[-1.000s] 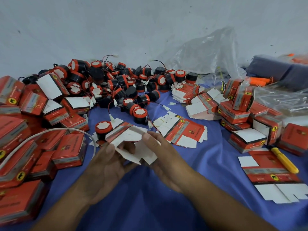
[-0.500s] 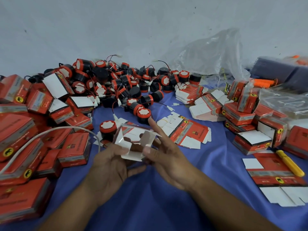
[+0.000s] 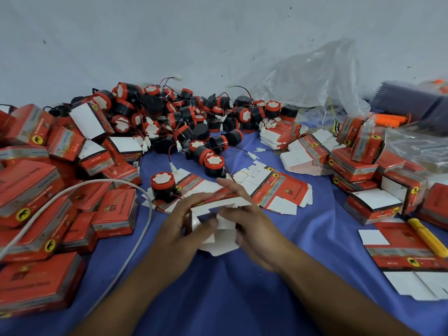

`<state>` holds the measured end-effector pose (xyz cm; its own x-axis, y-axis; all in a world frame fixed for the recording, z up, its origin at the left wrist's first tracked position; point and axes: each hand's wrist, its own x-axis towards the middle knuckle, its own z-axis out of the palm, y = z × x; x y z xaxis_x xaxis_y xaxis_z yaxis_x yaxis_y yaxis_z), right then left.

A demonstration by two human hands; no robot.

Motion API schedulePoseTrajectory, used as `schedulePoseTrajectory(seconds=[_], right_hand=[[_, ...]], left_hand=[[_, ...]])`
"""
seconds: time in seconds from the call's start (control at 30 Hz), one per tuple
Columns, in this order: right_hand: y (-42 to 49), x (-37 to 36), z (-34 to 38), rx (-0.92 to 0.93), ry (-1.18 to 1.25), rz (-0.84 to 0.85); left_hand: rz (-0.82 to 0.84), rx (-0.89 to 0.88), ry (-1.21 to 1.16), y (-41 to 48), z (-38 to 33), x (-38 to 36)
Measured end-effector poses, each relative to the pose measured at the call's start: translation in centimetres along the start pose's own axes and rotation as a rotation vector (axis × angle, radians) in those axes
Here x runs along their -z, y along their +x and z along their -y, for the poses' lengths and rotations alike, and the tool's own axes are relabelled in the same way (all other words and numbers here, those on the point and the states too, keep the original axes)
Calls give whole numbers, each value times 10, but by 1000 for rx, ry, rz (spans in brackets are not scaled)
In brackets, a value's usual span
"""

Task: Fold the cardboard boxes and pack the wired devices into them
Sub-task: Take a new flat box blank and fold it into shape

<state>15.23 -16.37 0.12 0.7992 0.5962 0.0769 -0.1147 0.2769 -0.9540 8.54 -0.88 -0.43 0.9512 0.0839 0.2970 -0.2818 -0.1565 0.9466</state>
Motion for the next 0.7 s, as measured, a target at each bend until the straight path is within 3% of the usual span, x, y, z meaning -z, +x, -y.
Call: schedulePoseTrajectory(seconds=[0.07, 0.2, 0.3, 0.43, 0.6, 0.7], right_hand=[[-2, -1, -1, 5, 55, 76], [-4, -6, 0, 12, 90, 63], [0, -5, 1, 30, 38, 32], [2, 0, -4, 93, -26, -45], [4, 5, -5, 145, -144, -107], [4, 7, -6, 185, -246, -150]], left_hand=[[-99, 17, -72, 2, -2, 1], [-192, 131, -232, 4, 0, 0], [-153, 214, -377, 4, -3, -2], [17, 278, -657, 3, -11, 7], [-9, 336, -713, 9, -12, 5], [-40, 295, -480, 8, -3, 3]])
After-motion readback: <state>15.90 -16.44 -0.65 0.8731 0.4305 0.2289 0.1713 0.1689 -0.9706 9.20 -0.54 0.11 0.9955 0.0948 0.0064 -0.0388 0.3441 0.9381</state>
